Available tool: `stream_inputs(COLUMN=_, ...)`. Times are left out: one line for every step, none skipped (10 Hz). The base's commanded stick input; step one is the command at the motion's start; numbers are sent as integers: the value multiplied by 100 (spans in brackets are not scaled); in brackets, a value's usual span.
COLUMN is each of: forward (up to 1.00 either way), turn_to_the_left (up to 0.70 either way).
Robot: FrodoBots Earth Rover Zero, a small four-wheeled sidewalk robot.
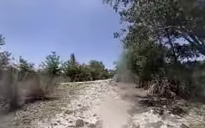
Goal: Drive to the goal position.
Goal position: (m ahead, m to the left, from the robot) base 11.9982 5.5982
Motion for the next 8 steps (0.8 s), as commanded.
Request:
stream_inputs(forward=30, turn_to_the_left=18)
stream_inputs(forward=30, turn_to_the_left=7)
stream_inputs(forward=30, turn_to_the_left=0)
stream_inputs(forward=30, turn_to_the_left=0)
stream_inputs(forward=30, turn_to_the_left=33)
stream_inputs(forward=30, turn_to_the_left=75)
stream_inputs(forward=30, turn_to_the_left=60)
stream_inputs(forward=30, turn_to_the_left=0)
